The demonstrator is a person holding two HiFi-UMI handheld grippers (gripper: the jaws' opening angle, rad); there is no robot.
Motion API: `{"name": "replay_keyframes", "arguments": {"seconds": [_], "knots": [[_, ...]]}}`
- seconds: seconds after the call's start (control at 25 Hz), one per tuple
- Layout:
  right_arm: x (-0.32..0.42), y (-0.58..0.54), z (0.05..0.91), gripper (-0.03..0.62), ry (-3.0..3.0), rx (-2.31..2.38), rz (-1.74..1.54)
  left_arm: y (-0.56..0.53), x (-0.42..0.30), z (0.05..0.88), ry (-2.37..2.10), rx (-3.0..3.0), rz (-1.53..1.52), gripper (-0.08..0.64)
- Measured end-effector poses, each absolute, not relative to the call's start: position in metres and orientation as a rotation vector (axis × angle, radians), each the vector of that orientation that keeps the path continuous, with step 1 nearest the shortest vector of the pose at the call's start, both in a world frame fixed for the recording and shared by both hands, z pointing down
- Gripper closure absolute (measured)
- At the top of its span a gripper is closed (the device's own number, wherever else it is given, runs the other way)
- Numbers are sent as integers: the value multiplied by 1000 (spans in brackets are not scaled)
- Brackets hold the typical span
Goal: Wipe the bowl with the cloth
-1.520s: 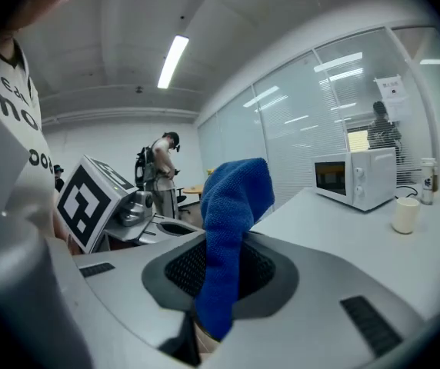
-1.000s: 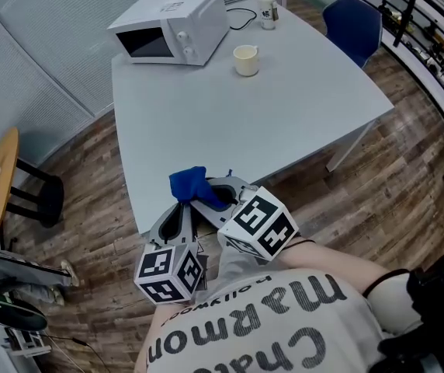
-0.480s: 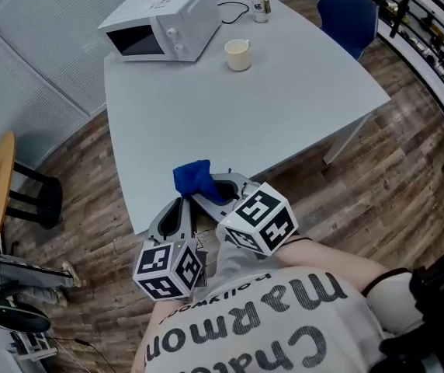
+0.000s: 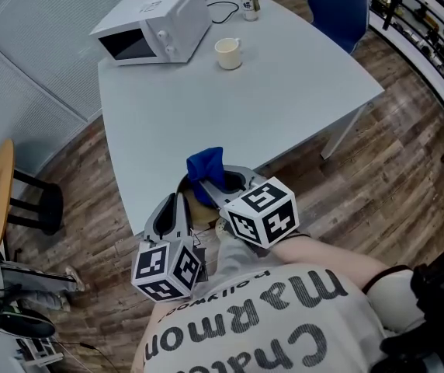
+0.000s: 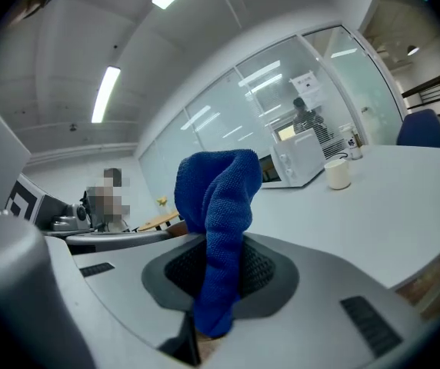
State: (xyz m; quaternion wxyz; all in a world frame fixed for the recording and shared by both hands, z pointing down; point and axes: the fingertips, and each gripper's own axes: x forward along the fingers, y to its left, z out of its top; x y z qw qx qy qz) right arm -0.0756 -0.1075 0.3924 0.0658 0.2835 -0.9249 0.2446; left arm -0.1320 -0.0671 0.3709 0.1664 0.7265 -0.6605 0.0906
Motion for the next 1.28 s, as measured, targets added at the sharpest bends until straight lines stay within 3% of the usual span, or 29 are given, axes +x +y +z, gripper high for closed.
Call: {"name": "replay_keyframes", "arguments": {"seconds": [0.32,0.56,0.72,1.28], "knots": [[-62,-106,410,529,-2714,927,880,-59,-146,368,-1934,2014,221,483],[-98,-59,377,529,-2841,558,933,-57,-143,366,-1895,1990,110,494],[-103,-53,384,529,-2757,550,889,-53,-136,353,-1852,2040,12,488],[-103,-49,416,529,-2665,566,767,-30,-120,362,-1838,2115,138,491]]}}
